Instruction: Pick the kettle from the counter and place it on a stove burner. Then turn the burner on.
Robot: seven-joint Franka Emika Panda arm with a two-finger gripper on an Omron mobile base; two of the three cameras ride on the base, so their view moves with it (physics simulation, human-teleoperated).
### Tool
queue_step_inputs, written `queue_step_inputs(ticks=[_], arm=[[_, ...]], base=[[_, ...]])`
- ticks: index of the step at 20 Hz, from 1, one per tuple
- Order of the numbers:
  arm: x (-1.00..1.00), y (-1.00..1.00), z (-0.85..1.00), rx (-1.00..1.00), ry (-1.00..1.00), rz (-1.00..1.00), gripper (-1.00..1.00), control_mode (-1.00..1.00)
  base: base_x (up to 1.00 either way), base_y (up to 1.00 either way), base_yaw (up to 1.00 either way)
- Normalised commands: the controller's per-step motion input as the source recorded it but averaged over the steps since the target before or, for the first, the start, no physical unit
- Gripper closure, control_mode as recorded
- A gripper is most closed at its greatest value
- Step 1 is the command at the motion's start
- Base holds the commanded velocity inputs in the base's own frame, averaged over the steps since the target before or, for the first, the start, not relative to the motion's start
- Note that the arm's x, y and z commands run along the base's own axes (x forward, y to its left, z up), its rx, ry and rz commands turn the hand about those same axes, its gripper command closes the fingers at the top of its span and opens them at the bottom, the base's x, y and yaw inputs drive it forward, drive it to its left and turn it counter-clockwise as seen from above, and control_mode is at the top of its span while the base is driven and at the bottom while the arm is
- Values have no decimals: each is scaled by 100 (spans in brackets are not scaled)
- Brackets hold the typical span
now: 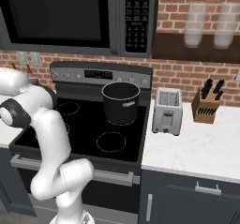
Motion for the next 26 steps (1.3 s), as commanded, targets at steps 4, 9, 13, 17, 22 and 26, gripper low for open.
queue_step_inputs(ticks=[4,9,13,17,22,26], arm=[[-24,-66,24,0,-1,3,100,-100],[-2,-69,14,0,0,3,100,-100],[0,-68,23,0,1,3,100,-100],[0,-60,5,0,0,3,100,-100],[0,-58,0,0,1,1,100,-100],[0,-56,0,0,1,0,100,-100]], base=[[0,0,0],[0,0,0],[0,0,0],[0,0,0],[0,0,0],[0,0,0]])
